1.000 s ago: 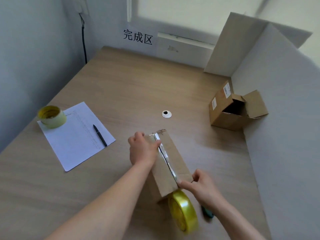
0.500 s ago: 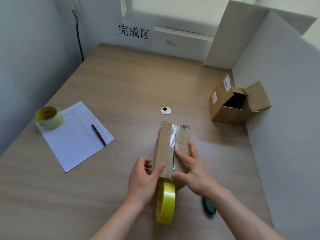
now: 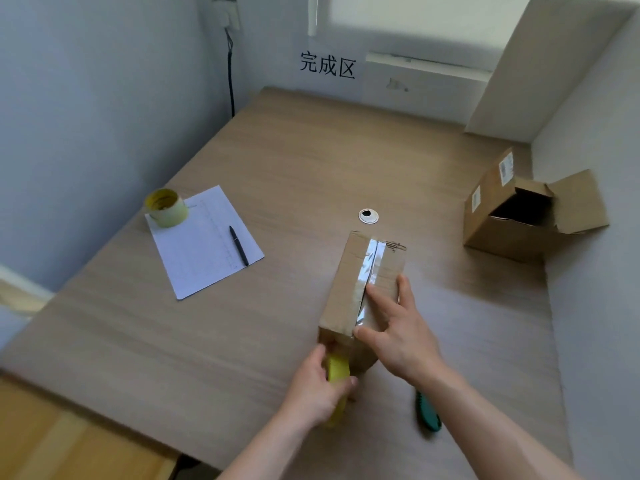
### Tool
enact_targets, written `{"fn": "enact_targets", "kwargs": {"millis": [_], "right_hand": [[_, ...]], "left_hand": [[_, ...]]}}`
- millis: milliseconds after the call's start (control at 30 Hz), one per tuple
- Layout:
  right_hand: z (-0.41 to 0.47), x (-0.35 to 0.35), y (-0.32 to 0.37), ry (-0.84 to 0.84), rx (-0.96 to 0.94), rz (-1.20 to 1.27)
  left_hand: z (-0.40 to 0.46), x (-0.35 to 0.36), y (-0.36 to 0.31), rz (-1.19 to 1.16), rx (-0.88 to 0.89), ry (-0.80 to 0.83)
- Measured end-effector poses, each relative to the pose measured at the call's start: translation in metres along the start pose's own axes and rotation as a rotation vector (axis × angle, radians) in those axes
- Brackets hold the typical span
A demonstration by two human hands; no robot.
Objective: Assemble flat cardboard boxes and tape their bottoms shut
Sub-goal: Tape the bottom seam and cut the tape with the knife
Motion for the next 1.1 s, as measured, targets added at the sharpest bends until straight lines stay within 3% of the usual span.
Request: {"fn": "enact_targets", "kwargs": {"millis": [167, 333, 433, 500, 633, 700, 800, 900, 1000, 1100], "right_hand": [[0.000, 0.002, -0.002, 0.018, 0.000, -0.009], [-0.001, 0.004, -0.007, 0.031, -0.065, 0.145], [-0.025, -0.012, -0.040, -0.331, 0.037, 0.280], [-0.056, -0.010, -0.072, -0.489, 0.220, 0.150], [-0.107, 0.048, -0.112, -0.062, 0.491, -0.160], [-0.117, 0.066, -0.119, -0.025, 0.506, -0.137], [-0.124, 0.067, -0.130, -0.233, 0.627, 0.022], [-0.136, 0.056, -0.138, -0.576, 0.776, 0.425], [-0.146, 0.030, -0.111, -0.833, 0.546, 0.696], [-0.152, 0.000, -0.060, -0.847, 0.111, 0.689]], "left_hand": [[0.004, 0.007, 0.006, -0.217, -0.135, 0.074], [0.019, 0.000, 0.002, -0.205, -0.094, -0.038], [0.027, -0.001, 0.003, -0.163, -0.075, -0.060], [0.031, -0.002, 0.007, -0.149, -0.058, -0.061], [0.040, -0.004, 0.011, -0.108, -0.002, -0.081], [0.042, -0.004, 0.012, -0.107, 0.012, -0.066], [0.045, -0.005, 0.015, -0.120, 0.014, -0.042], [0.047, -0.006, 0.016, -0.126, 0.008, -0.021], [0.048, -0.007, 0.014, -0.105, 0.009, -0.008], [0.049, -0.008, 0.014, -0.101, 0.007, -0.014]]}}
Point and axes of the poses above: each hand's wrist, its own z-axis towards the middle knuckle, its own x-axis out of the palm, y = z × x, the point moved 6 cm from there along z, towards the middle knuckle, and after that the axes turned 11 degrees about -x, right-handed, at the moved point
